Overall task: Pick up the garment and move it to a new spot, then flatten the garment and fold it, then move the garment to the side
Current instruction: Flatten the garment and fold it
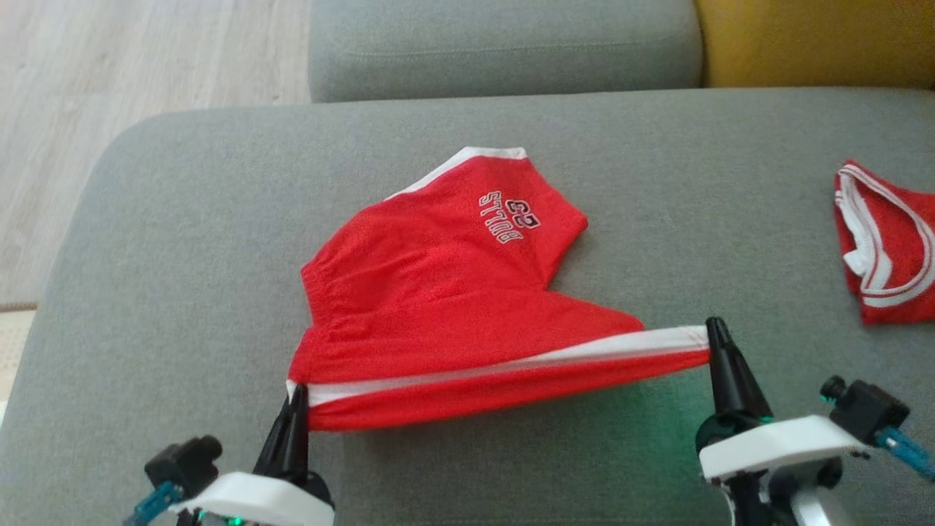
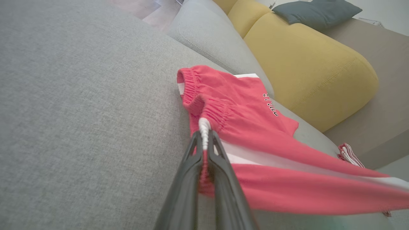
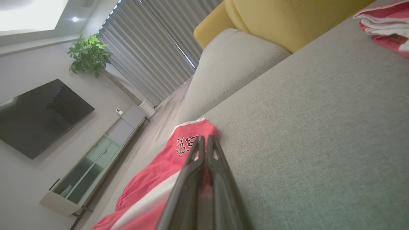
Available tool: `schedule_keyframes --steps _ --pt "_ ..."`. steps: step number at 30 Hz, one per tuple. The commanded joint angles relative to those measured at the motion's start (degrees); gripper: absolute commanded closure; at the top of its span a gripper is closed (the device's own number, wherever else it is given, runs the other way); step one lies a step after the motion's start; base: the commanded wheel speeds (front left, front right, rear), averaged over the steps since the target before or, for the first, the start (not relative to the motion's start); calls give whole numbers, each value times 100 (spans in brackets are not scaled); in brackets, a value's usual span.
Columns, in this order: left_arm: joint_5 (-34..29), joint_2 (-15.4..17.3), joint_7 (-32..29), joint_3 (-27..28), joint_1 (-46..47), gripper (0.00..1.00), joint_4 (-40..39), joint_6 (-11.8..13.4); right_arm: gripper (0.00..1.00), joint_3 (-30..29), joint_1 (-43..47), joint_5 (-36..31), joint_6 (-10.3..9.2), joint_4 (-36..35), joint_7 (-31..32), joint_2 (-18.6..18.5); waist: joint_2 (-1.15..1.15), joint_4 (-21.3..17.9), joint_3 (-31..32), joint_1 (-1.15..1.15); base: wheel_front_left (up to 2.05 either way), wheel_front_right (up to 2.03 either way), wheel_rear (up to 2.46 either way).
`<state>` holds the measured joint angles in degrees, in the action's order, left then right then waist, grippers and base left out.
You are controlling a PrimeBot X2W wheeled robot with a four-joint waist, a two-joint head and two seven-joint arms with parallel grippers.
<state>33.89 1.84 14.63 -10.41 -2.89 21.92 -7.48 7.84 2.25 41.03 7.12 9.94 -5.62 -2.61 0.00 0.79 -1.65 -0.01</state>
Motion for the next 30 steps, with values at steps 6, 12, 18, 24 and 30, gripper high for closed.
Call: schedule_keyframes --steps 6,12,18,24,30 --pt "147 104 37 159 1019 100 -337 95 100 -105 -995 -381 36 -267 208 -39 0 225 -517 1 0 0 0" --pt "489 104 37 168 1939 100 -189 251 100 -3 -2380 -751 36 350 414 -35 0 387 -1032 1 0 0 0" --pt "943 104 37 36 2574 100 26 434 100 18 -3640 -1100 36 1406 326 -31 0 646 -1517 1 0 0 0" --pt "1341 104 37 -217 3138 100 223 493 100 54 -4651 -1460 36 2407 108 -30 0 866 -1991 1 0 0 0" --pt "1567 104 37 -546 3631 100 381 408 100 94 -5389 -1746 36 3193 -203 -30 0 947 -2353 1 0 0 0"
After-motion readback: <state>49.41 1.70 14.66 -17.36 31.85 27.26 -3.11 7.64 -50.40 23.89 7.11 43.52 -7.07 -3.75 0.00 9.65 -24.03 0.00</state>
